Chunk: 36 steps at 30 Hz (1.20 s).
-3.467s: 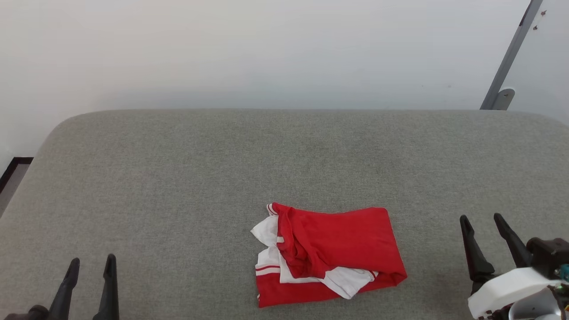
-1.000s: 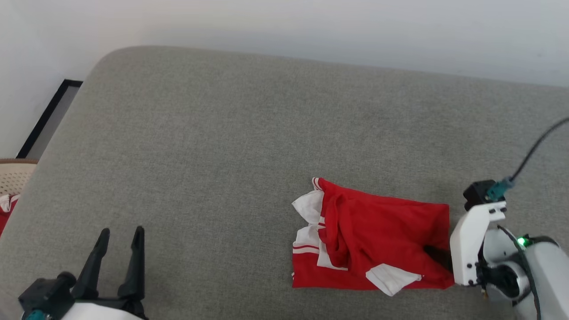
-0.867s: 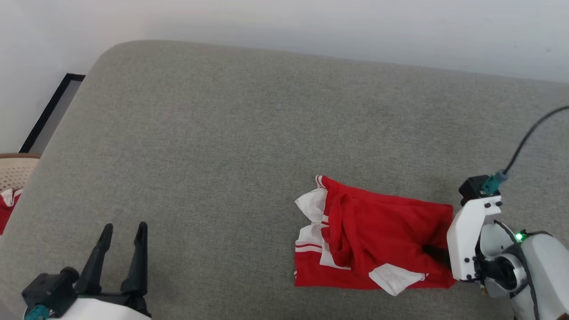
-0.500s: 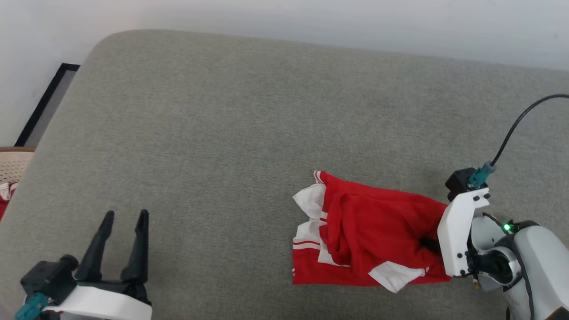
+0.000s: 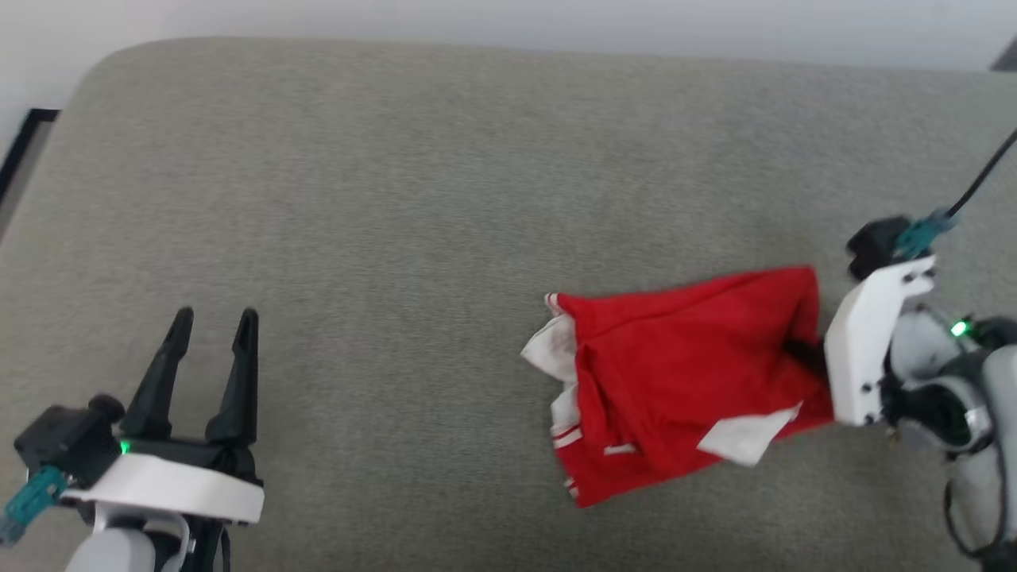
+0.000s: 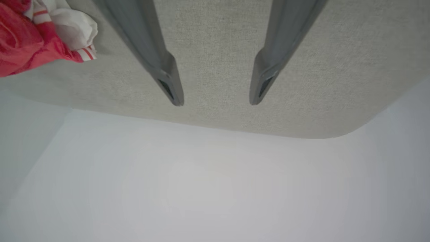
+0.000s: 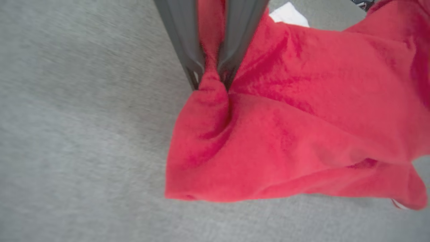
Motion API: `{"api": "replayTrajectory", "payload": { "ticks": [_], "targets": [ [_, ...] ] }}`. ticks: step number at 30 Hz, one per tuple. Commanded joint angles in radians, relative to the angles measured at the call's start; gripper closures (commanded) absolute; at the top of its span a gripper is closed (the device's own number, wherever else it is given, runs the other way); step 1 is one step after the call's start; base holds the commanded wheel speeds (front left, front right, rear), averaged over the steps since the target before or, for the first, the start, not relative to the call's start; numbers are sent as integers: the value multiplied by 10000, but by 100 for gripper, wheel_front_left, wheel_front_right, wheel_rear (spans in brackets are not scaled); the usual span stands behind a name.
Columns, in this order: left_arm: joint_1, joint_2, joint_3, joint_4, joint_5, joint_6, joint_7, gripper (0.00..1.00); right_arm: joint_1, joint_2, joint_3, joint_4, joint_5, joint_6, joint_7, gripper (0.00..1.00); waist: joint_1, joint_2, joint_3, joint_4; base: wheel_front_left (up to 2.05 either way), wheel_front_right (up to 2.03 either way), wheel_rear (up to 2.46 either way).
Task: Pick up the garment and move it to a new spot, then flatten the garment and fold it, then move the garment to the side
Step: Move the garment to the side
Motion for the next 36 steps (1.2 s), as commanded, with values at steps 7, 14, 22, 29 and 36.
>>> {"api": "replayTrajectory", "payload": {
  "ticks": [7, 14, 22, 29, 36],
  "targets": [
    [-1038, 212, -601, -163, 107, -35, -45, 0, -740, -477, -607, -382, -270, -6, -122, 100, 0, 0, 569, -892, 0, 0, 0],
    [-1915, 379, -1319, -228, 83, -35, -45, 0, -1415, -909, -1023, -265, -510, -5, -444, 100, 0, 0, 975, -1559, 0, 0, 0],
    [-3067, 713, -2264, -137, 38, -35, -45, 0, -2462, -1433, -1218, 235, -1052, -5, -1297, 100, 0, 0, 1528, -2434, 0, 0, 0],
    [-4024, 965, -3016, -121, -30, -35, -43, 0, -3315, -1868, -1515, 1080, -1750, -6, -2356, 100, 0, 0, 1987, -2951, 0, 0, 0],
    [-4821, 1049, -3770, -99, -54, -35, -45, 0, -3999, -2168, -1775, 2113, -2744, -6, -3554, 100, 0, 0, 2379, -3159, 0, 0, 0]
  ]
}}
